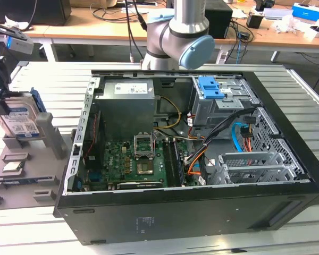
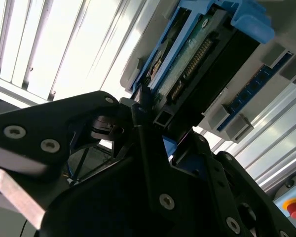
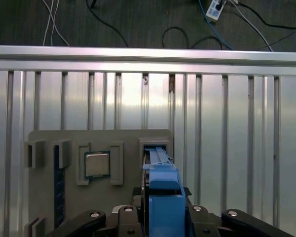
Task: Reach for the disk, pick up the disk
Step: 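Pick up the disk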
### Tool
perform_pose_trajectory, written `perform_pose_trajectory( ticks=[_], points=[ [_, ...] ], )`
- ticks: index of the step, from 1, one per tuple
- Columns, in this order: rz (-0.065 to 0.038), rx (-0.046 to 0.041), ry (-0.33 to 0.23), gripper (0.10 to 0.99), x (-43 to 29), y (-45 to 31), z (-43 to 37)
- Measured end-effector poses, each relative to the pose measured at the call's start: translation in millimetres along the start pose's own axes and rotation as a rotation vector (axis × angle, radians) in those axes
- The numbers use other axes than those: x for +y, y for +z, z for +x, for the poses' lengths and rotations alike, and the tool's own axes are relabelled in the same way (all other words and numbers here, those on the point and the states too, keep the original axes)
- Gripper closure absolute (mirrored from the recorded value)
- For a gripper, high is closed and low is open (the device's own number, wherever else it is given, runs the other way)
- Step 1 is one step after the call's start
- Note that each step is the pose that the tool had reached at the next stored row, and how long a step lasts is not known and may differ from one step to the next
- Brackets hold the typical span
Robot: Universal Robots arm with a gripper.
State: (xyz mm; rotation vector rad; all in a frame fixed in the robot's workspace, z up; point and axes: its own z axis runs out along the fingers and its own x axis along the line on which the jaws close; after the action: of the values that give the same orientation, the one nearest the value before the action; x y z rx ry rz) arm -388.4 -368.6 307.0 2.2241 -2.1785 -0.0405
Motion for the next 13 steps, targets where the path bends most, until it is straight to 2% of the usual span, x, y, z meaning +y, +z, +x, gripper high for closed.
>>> perform_pose_trajectory(
  ticks=[13],
  points=[
    [0.0, 0.0, 0.0, 0.722, 0.0, -14.5, 0.0]
  ],
)
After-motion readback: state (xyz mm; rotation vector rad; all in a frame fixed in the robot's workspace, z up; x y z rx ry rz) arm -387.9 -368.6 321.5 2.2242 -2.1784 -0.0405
